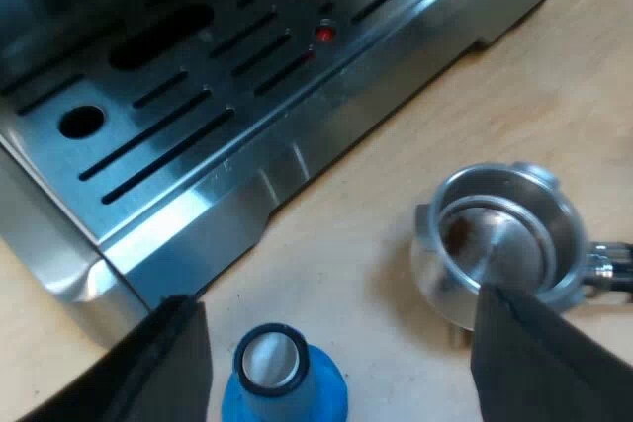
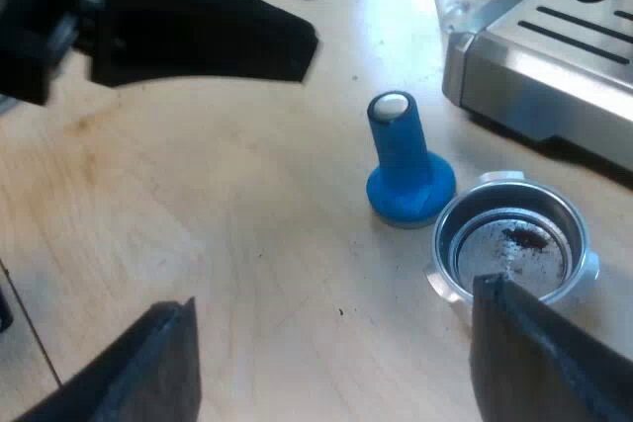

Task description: Grind coffee beans and then tamp

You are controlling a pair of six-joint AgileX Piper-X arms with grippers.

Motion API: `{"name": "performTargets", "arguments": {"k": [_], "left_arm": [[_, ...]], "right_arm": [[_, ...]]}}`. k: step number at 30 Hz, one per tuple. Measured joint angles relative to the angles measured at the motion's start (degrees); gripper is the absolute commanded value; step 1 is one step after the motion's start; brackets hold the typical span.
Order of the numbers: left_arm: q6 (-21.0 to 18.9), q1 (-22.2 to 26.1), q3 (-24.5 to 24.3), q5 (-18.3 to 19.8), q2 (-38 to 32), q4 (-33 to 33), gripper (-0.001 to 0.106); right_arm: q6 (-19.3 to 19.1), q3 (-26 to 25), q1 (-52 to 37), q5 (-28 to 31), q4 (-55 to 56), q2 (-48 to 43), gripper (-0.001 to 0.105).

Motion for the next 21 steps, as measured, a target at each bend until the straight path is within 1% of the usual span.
{"name": "performTargets", "arguments": {"k": [3,5,6,7,8,9,10,11,12,14,15,17,19,20,21], "left_arm": [[-0.2,0.0,-2.1,0.0,-3.6,4.7,0.059],[-0.3,0.0,-3.9,0.0,-5.6,7.4,0.059],[-0.4,0.0,-5.3,0.0,-6.5,9.3,0.059],[-0.4,0.0,-5.6,0.0,-6.7,9.3,0.059],[-0.4,0.0,-6.3,0.0,-7.2,10.4,0.059],[-0.4,0.0,-7.2,0.0,-7.7,11.3,0.059],[-1.3,0.0,-9.0,0.0,-8.5,13.0,0.059],[-1.8,0.0,-10.3,0.0,-8.7,13.5,0.059],[-2.6,0.0,-12.0,0.0,-8.7,13.6,0.059],[-3.6,0.0,-13.9,0.0,-8.7,13.7,0.059],[-3.8,0.0,-14.5,0.0,-8.7,13.7,0.059],[-4.3,0.0,-15.9,0.0,-8.7,13.6,0.059],[-5.1,0.1,-16.7,-0.5,-8.7,13.6,0.059],[-5.2,0.2,-17.0,-0.8,-8.7,13.6,0.059],[-5.7,1.3,-17.7,-0.8,-8.7,13.6,0.059]], "right_arm": [[0.0,-4.8,0.0,-0.1,7.6,0.0,0.060],[0.0,-6.2,0.0,-0.1,9.9,0.0,0.060],[0.0,-8.1,0.0,-0.1,12.6,0.0,0.060],[0.1,-9.8,0.0,-0.1,15.3,0.0,0.060],[0.2,-12.7,0.0,-0.1,18.8,0.0,0.060],[0.2,-13.1,0.0,-0.1,19.3,0.0,0.060],[0.2,-14.8,0.0,1.0,21.8,0.0,0.060],[0.2,-15.1,0.0,1.2,22.1,0.0,0.060],[0.6,-17.4,-0.3,3.4,24.7,0.0,0.060],[1.4,-19.4,-3.1,3.6,28.5,0.0,0.060],[1.9,-20.4,-5.9,3.6,30.7,0.0,0.060],[2.5,-21.0,-9.4,3.4,33.0,0.0,0.060],[2.6,-21.2,-15.1,0.0,36.1,0.0,0.060],[2.6,-21.2,-15.9,-0.8,36.5,0.0,0.060],[2.6,-21.2,-18.7,-2.5,37.4,0.0,0.060]]}}
